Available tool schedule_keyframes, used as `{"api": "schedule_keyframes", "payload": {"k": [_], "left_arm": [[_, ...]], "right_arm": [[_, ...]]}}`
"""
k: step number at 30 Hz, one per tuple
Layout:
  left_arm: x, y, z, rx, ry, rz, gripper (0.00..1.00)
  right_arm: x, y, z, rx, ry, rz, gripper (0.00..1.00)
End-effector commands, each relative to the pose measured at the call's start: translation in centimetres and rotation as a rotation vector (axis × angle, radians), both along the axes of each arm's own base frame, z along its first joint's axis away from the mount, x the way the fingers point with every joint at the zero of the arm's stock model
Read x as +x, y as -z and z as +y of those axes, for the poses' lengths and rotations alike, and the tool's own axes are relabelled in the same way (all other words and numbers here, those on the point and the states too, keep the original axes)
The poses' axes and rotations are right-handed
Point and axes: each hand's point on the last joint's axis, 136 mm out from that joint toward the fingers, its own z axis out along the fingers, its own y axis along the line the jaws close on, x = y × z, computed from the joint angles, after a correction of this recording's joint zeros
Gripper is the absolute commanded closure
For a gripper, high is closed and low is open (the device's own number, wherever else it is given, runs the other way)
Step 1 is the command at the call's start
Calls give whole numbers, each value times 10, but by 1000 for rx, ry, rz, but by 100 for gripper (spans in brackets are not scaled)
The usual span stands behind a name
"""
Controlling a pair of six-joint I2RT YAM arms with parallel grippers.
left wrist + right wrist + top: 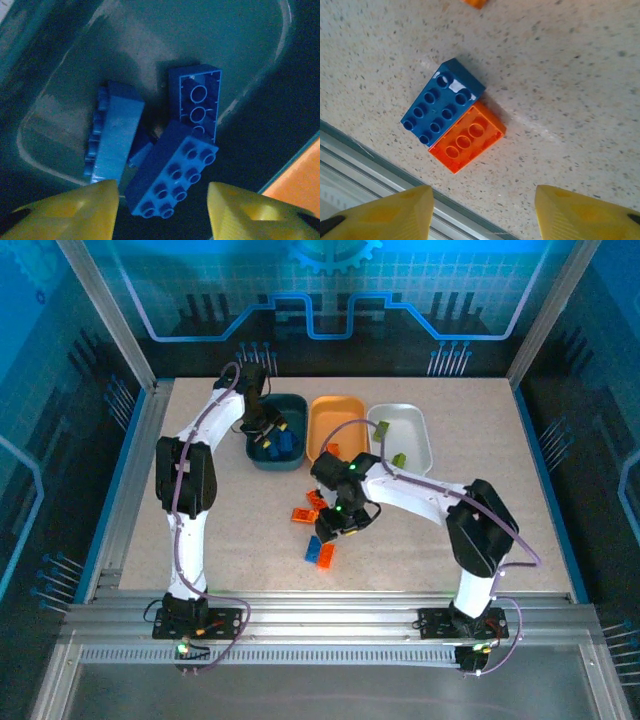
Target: Sort the legos into containers by color
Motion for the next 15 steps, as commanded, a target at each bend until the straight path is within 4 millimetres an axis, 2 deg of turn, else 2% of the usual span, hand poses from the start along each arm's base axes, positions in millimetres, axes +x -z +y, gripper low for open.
{"api": "schedule_keyframes", "payload": {"k": [1, 7, 15], "left_arm": [[2, -14, 4, -9, -11, -13, 42], [-8, -43, 6, -10, 10, -64, 33], [-42, -83, 11, -9, 36, -149, 31]], "right_arm": [[-12, 6, 9, -38, -87, 19, 41], [-25, 24, 20, -91, -164, 33, 39], [-17, 51, 3, -198, -107, 32, 40]]}}
